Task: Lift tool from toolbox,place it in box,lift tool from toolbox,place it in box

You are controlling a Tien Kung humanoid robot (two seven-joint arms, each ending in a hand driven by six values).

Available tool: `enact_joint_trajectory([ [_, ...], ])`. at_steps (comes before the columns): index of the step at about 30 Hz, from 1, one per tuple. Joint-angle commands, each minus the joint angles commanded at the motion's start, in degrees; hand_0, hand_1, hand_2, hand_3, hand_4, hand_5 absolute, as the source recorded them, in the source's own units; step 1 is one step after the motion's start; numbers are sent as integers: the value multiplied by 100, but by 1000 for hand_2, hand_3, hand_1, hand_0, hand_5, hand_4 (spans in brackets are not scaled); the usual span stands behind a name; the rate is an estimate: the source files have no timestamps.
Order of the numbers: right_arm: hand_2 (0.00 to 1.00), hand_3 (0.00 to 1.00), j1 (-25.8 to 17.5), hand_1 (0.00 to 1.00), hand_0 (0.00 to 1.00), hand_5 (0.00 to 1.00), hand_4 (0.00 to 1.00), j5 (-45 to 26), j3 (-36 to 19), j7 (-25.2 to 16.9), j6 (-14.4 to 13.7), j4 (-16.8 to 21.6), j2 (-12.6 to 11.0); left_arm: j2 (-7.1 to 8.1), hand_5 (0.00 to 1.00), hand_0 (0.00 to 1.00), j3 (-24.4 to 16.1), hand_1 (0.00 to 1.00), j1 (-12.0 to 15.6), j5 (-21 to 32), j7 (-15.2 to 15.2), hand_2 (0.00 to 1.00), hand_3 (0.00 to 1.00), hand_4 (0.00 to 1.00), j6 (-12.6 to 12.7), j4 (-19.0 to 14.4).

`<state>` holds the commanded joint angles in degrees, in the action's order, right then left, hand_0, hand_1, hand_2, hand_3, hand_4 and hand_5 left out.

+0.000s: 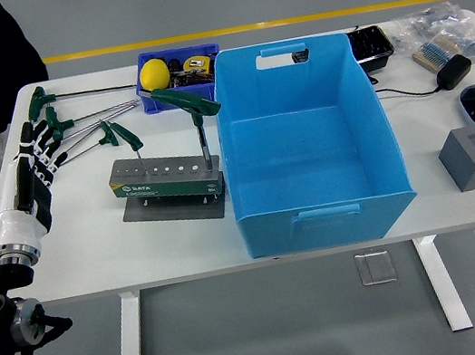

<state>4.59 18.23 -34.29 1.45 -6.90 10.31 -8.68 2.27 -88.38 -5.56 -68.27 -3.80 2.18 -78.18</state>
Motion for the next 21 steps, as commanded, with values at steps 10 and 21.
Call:
enact_joint_trajectory([
  [10,724,775,-29,602,627,954,977,-23,34,-1,-1,0,3,10,998,887,37,959,17,-9,-5,979,960,998,2,-4],
  [21,723,773,-8,602,627,954,978,-18,-33,-17,3,0,-3,30,998,891,57,959,-5,-305,-121,979,960,998,145,-45],
])
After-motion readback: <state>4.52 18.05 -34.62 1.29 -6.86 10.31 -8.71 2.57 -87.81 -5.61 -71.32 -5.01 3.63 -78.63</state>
